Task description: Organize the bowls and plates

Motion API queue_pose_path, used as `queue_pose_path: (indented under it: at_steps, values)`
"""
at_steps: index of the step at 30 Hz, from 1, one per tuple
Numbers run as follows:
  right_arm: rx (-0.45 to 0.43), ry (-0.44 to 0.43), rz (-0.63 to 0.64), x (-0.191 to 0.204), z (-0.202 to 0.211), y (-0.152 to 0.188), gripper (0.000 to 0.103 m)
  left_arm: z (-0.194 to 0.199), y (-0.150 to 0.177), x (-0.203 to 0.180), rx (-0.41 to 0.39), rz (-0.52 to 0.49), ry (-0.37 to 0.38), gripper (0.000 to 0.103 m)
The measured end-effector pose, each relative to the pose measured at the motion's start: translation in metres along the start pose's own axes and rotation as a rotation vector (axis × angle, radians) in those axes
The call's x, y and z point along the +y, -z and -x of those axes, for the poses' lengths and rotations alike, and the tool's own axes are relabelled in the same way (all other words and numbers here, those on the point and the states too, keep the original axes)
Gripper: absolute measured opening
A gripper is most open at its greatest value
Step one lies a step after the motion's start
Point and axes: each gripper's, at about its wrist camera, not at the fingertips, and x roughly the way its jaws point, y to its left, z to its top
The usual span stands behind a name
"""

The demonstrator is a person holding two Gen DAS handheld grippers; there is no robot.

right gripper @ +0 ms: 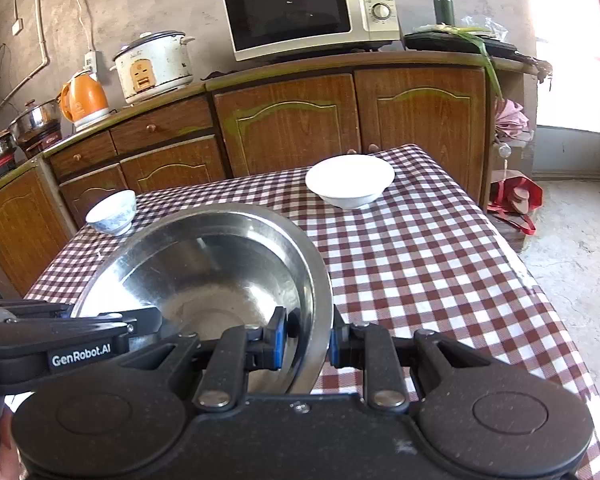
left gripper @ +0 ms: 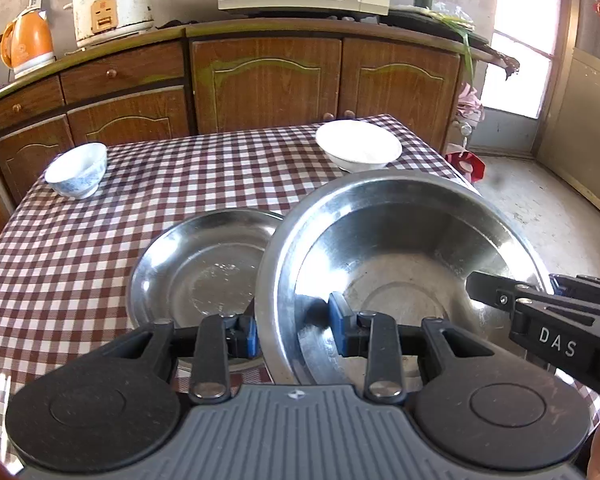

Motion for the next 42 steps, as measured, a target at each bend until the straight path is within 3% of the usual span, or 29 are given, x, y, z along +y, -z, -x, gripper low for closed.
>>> queue_pose_path:
  at_steps: [20, 42]
  values:
    - [0.063, 0.088, -0.091, -0.052, 0.008, 0.043, 0.026, -0.028, 0.031, -0.041, 0.081, -0.052, 0.083, 0.034]
    - [0.115, 0.134, -0.166, -0.086, -0.008, 0.065, 0.026, -0.059, 0.048, -0.064, 0.154, -0.048, 0.102, 0.035]
